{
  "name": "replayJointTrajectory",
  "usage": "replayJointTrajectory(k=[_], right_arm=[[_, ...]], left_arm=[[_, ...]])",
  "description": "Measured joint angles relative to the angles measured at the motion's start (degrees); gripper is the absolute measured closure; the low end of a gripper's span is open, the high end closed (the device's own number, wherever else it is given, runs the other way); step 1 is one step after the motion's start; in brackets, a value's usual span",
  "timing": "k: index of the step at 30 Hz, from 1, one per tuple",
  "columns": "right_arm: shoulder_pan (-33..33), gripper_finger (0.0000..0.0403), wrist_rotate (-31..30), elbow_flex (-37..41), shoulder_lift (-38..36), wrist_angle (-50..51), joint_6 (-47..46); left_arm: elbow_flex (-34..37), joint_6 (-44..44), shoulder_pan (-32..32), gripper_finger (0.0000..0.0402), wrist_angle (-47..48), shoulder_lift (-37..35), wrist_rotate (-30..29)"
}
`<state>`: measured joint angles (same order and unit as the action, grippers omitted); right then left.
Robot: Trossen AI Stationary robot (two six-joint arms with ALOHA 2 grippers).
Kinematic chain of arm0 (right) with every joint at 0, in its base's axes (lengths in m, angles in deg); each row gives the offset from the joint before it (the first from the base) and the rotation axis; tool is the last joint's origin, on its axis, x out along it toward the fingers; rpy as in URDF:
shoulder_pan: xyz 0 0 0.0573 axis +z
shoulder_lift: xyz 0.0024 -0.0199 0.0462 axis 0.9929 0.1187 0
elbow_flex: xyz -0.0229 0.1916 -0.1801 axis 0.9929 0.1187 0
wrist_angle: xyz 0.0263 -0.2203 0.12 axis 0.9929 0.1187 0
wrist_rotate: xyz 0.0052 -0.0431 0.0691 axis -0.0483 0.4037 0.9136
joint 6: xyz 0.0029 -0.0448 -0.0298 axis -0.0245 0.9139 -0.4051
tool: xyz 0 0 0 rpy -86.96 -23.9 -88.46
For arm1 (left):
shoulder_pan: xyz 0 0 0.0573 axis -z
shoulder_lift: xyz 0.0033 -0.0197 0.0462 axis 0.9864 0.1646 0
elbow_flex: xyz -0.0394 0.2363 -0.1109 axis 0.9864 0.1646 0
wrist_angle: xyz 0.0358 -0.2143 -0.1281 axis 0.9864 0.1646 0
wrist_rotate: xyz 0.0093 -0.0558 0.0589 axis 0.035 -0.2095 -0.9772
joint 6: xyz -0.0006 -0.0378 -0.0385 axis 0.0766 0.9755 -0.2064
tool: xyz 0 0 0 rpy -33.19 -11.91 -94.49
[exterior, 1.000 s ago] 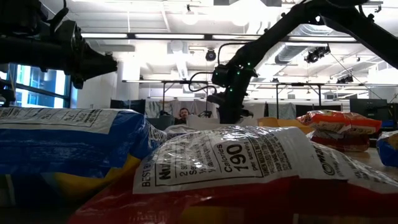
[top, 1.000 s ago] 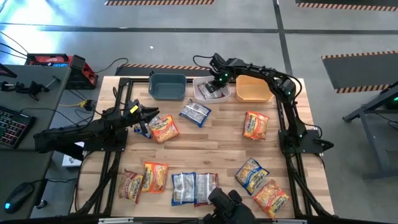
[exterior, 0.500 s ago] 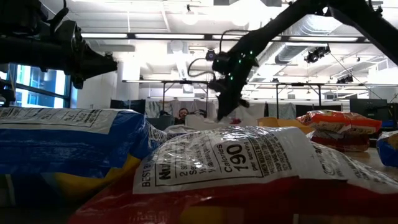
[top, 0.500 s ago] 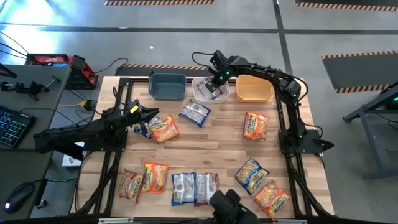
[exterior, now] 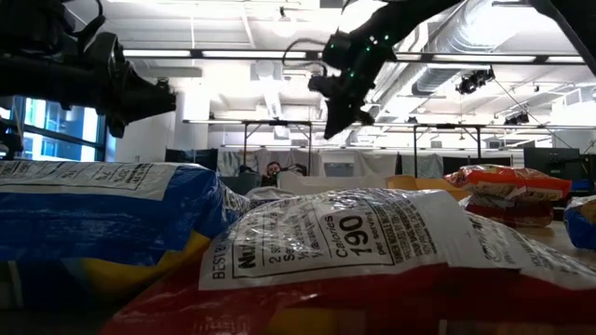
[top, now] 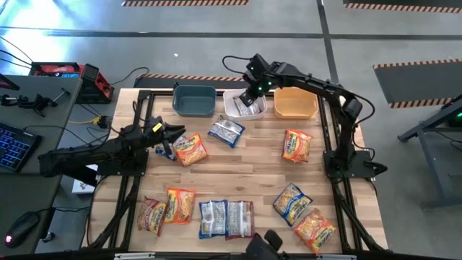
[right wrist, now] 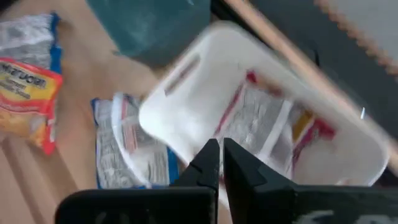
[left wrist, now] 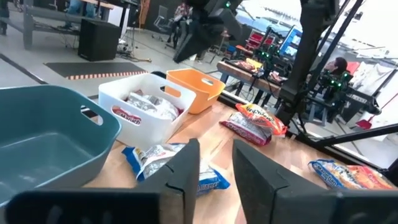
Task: Sort Maruchan noodles
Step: Put the top middle red noodle pack into the white bin
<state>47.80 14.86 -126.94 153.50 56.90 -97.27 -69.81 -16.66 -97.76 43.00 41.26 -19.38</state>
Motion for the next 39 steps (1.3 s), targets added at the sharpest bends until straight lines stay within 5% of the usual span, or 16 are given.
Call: replayJointTrajectory(k=[5, 13, 18, 31, 39], right_arm=[[1.9, 0.0338, -0.1, 0.1, 4.3, -1.1, 0.5], [2.2, 0.0175, -11.1, 0.1, 9.6, -4.7, -4.5], [1.2, 0.0146, -11.3, 0.1, 11.7, -5.1, -5.9], [-0.1, 0.0237, -11.4, -0.2, 15.4, -6.3, -5.3], [-0.2, 0.0373, -10.0, -0.1, 15.6, -8.2, -1.9]], left_arm=[[0.0, 0.0, 0.0, 0.0278, -0.1, 1.3, -0.2], [0.0, 1.0, 0.0, 0.0244, -0.1, 2.9, -0.8], [0.0, 0.8, 0.0, 0.0241, -0.1, 3.5, -0.8], [0.0, 0.4, 0.0, 0.0241, -0.1, 3.6, -0.9], [0.0, 0.4, 0.0, 0.0241, 0.0, 3.6, -0.9]])
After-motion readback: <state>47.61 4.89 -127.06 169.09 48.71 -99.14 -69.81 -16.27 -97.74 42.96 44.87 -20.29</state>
